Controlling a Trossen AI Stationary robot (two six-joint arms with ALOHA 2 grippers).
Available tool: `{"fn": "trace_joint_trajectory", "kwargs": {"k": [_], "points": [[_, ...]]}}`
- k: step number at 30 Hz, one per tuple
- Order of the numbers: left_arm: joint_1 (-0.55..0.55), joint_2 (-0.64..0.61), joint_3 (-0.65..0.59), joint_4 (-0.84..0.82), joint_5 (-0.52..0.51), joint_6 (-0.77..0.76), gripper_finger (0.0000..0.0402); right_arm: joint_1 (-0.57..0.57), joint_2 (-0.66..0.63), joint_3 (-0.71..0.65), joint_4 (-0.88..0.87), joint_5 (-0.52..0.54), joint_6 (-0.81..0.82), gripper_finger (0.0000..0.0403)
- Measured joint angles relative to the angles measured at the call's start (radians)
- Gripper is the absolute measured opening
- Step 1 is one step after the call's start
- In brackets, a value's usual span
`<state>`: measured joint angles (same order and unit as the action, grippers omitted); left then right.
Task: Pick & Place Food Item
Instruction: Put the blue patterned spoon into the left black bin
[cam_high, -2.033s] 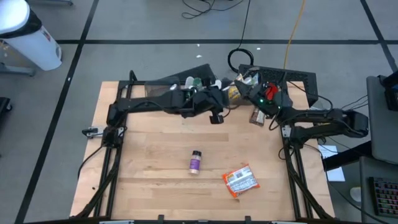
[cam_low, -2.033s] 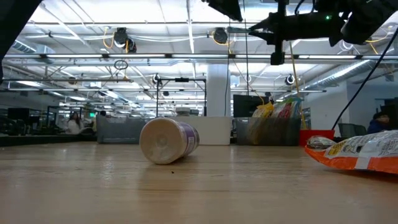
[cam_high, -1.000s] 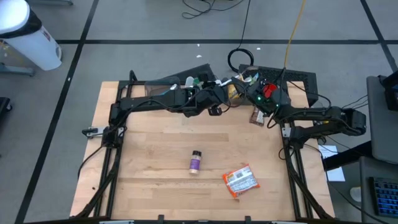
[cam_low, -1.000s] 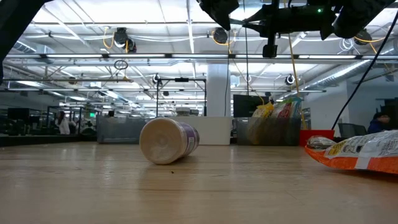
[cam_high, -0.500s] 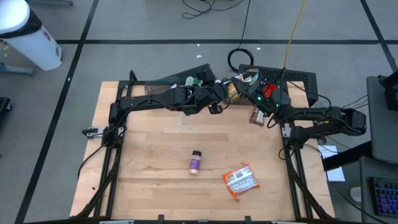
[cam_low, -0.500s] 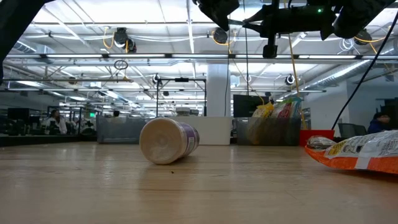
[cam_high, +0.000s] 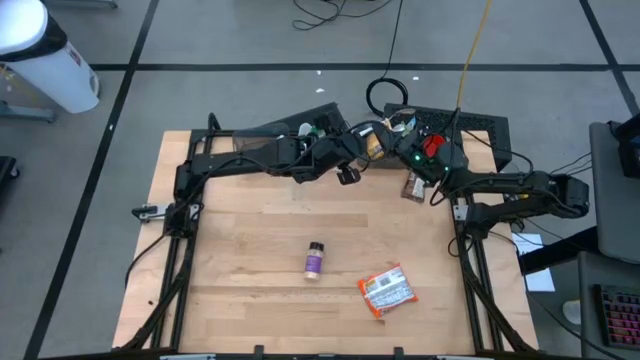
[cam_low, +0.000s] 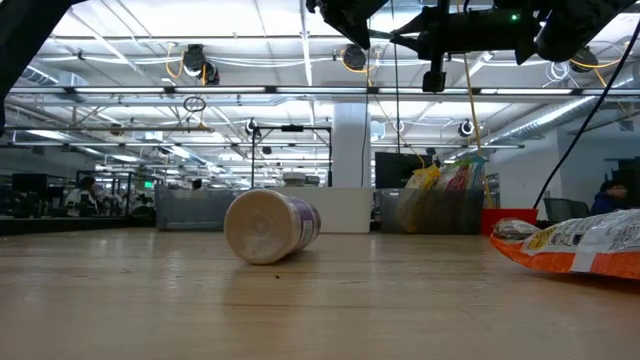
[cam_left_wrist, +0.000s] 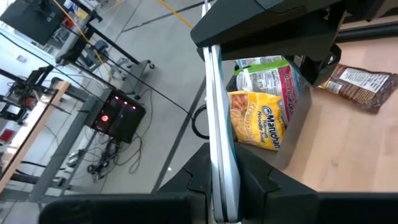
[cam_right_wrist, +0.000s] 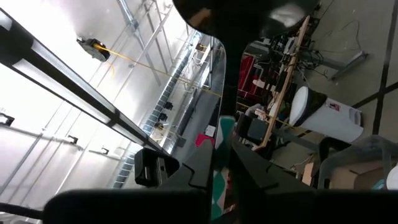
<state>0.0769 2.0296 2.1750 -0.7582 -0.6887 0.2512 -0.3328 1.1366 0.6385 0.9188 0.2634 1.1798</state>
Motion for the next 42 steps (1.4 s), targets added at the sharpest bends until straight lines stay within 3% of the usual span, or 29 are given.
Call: {"fn": "trace_joint_trajectory", "kwargs": {"k": [17,25,28,31,36,39,42], "points": [[0.025,-0.027,0.0,0.0,0.017,0.011,0.0038,0.001,0.002,0.0,0.05,-0.112,-0.128,0.0086],[0.058,-0.083,0.009,-0.06,0.028,-0.049,0.0038,-0.015,0.0,0.0,0.062,-0.202,-0.247,0.0146],[0.08,-0.122,0.01,-0.088,0.112,-0.119,0.0038,-0.029,-0.005,0.0,0.068,-0.251,-0.277,0.0171],[0.112,-0.159,0.01,-0.134,0.271,-0.201,0.0038,-0.047,-0.016,-0.001,0.064,-0.311,-0.306,0.019],[0.161,-0.205,0.01,-0.236,0.51,-0.291,0.0038,-0.084,-0.03,-0.002,0.037,-0.495,-0.418,0.0205],[0.175,-0.221,0.01,-0.275,0.594,-0.304,0.0038,-0.106,-0.036,-0.002,-0.012,-0.579,-0.434,0.0205],[0.179,-0.227,0.01,-0.301,0.651,-0.308,0.0038,-0.116,-0.048,-0.002,-0.061,-0.583,-0.451,0.0202]]}}
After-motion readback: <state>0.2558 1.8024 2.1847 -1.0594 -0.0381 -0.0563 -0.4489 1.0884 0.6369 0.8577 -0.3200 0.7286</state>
